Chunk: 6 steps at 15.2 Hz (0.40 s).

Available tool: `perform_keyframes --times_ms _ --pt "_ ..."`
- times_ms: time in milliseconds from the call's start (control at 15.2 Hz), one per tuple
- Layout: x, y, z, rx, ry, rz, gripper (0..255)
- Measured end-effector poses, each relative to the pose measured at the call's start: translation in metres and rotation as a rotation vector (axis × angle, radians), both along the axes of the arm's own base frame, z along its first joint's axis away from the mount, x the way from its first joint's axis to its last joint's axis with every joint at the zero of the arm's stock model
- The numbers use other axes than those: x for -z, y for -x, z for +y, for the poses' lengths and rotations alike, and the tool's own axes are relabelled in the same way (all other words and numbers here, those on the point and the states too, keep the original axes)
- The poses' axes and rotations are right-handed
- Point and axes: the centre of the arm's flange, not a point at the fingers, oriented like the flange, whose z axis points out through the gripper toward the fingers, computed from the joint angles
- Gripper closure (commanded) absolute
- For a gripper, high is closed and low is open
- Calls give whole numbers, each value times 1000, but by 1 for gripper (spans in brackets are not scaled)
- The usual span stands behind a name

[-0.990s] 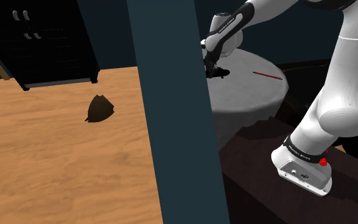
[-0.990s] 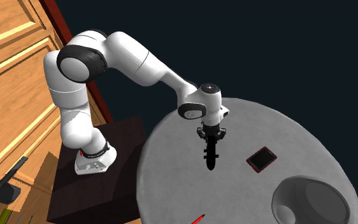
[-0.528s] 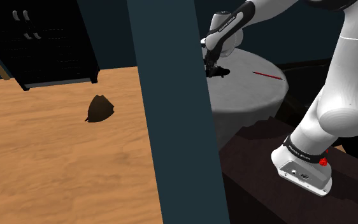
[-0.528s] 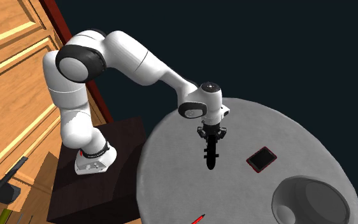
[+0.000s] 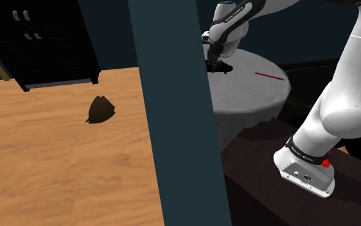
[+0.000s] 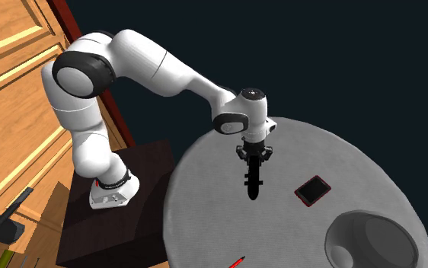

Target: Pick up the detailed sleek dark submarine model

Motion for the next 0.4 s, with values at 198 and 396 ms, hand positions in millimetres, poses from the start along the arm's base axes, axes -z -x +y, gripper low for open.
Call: perform_keyframes --times_ms 198,396 --pt "-17 -1 -1 0 0 0 255" --pt "-31 -1 -1 0 0 0 255"
